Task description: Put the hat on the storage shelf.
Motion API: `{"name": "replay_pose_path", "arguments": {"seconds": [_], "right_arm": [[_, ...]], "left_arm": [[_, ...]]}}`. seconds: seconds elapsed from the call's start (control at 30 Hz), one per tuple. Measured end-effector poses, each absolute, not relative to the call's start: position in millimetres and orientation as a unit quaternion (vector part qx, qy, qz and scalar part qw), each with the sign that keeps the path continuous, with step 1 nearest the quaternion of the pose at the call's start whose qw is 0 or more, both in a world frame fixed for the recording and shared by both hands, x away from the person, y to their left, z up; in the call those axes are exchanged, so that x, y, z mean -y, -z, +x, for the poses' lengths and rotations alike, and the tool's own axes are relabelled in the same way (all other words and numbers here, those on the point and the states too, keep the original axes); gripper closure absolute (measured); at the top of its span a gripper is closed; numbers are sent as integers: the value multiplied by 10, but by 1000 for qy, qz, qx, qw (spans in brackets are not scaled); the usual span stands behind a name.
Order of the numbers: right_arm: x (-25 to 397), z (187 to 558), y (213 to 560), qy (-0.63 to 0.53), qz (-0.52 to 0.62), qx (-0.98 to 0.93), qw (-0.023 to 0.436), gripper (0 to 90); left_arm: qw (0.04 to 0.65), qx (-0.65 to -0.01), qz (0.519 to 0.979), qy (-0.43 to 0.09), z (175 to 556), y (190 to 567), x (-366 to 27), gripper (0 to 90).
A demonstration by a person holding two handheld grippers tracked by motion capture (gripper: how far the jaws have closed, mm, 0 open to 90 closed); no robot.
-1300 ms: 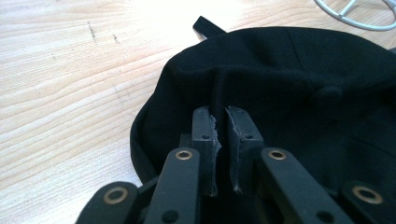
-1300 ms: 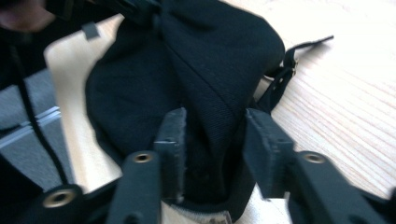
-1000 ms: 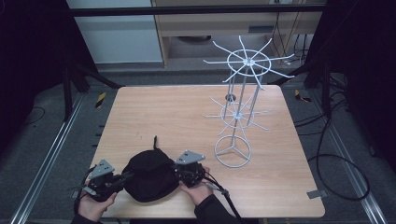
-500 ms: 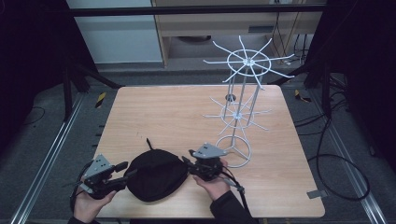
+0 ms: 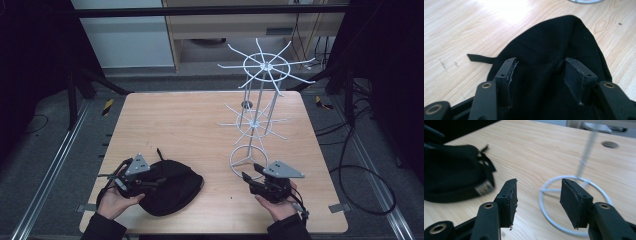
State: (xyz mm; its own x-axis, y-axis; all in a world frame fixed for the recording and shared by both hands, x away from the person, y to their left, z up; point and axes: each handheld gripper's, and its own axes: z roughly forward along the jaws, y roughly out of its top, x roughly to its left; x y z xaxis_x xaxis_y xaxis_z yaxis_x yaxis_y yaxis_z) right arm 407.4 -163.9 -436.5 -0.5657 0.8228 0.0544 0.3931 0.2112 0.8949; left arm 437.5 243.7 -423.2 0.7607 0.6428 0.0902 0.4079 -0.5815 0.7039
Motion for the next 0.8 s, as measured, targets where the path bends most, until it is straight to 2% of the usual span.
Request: {"name": "replay_pose_path", "arguments": {"seconds": [0.17, 0.47, 0.6, 0.8], "right_arm": [[1933, 4012, 4482, -454, 434, -742, 234, 460], [2301, 4031, 4639, -429, 481, -726, 237, 476], [2376, 4044, 4671, -426, 490, -721, 241, 478], [2463, 4065, 4711, -425, 500, -714, 244, 478]], "left_arm": [[318, -292, 888, -159, 4398, 4326, -2348, 502], [338, -317, 877, -125, 4426, 4354, -2399, 766], [375, -317, 861, -129, 4366, 4270, -2428, 817], [434, -325, 826, -151, 4266, 4114, -2468, 829]]}}
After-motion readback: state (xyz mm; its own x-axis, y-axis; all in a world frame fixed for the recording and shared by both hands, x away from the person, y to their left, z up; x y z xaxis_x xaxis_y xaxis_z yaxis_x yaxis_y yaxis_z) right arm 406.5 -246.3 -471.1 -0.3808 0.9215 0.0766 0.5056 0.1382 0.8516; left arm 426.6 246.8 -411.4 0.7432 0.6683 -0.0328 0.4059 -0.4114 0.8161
